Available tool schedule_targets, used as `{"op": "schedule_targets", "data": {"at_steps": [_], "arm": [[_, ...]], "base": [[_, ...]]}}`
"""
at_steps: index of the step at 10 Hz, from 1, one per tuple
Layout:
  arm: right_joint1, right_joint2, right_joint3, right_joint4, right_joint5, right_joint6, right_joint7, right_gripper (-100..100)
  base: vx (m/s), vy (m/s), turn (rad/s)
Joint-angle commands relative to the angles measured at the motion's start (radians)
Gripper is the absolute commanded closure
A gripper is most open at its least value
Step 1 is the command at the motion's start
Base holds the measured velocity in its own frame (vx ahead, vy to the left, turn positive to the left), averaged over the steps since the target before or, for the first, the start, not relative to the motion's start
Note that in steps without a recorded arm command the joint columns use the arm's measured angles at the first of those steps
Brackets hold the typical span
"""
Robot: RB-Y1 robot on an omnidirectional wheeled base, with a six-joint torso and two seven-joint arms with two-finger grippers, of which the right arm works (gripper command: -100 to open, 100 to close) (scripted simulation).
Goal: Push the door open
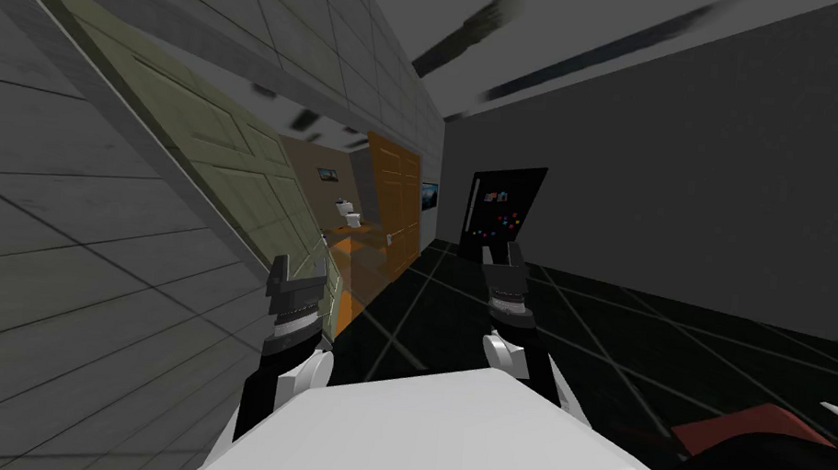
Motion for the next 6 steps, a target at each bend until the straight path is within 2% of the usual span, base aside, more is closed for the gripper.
{"op": "schedule_targets", "data": {"at_steps": [1, 6], "arm": [[-0.013, -0.007, 0.01, 0.034, 0.002, -0.004, -0.001, -100], [-0.051, -0.023, 0.041, 0.134, 0.007, -0.016, -0.004, -100]], "base": [[0.113, 0.099, 0.059], [0.138, -0.02, 0.049]]}}
